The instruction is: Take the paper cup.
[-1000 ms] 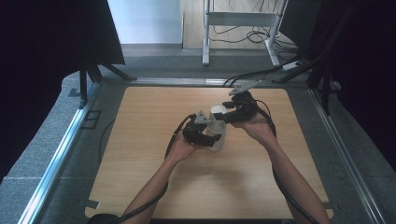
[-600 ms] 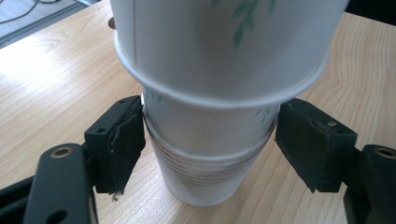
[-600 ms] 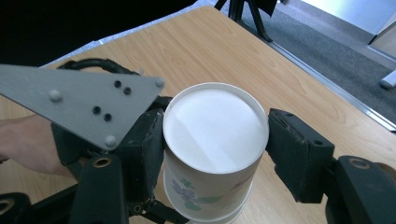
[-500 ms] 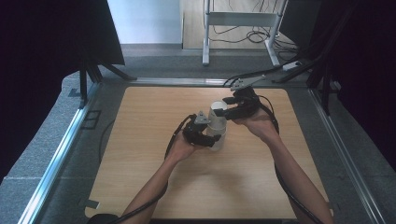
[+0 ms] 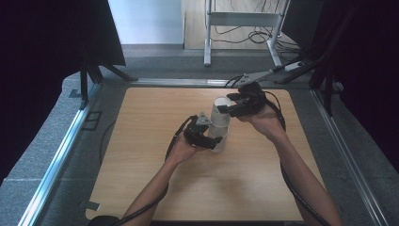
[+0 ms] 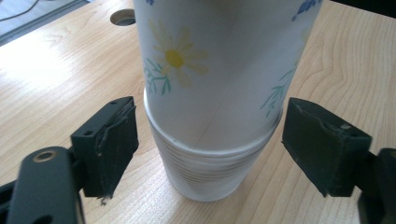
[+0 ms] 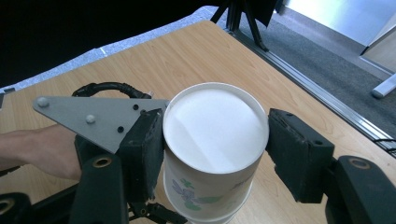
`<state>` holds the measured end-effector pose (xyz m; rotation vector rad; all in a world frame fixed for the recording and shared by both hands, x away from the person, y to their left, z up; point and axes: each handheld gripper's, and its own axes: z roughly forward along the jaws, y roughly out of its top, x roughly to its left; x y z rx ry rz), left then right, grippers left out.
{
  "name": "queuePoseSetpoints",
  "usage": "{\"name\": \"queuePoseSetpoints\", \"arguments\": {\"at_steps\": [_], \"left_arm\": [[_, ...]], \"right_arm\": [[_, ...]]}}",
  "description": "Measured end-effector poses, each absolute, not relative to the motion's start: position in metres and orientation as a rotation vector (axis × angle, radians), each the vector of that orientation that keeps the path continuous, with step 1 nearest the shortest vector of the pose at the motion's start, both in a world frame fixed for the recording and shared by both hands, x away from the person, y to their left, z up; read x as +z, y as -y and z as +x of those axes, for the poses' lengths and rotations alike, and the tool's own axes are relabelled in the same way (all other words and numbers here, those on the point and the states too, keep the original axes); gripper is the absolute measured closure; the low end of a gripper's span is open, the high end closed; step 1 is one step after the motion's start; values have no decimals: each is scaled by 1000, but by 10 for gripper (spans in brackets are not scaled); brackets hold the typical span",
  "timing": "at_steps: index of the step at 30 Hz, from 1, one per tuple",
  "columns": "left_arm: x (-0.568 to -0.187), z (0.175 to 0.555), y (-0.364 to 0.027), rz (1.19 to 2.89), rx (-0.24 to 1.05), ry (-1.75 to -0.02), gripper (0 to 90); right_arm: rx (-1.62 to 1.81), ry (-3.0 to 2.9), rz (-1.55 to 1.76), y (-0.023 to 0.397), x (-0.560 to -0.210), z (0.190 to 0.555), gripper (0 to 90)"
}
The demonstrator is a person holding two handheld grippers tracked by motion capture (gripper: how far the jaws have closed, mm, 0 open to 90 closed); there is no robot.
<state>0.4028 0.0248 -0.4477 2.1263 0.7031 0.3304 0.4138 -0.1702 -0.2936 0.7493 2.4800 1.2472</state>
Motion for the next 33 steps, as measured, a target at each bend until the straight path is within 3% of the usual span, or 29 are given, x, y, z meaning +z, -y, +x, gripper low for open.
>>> {"name": "queuePoseSetpoints", "arguments": {"at_steps": [21, 33], "left_arm": [[-443, 392, -41, 2119, 255, -682, 71], [-441, 376, -56, 2114, 208, -662, 0]], "right_arm": [[1250, -2471, 694, 175, -263, 393, 379], [1248, -2487, 669, 180, -264, 379, 379]]}}
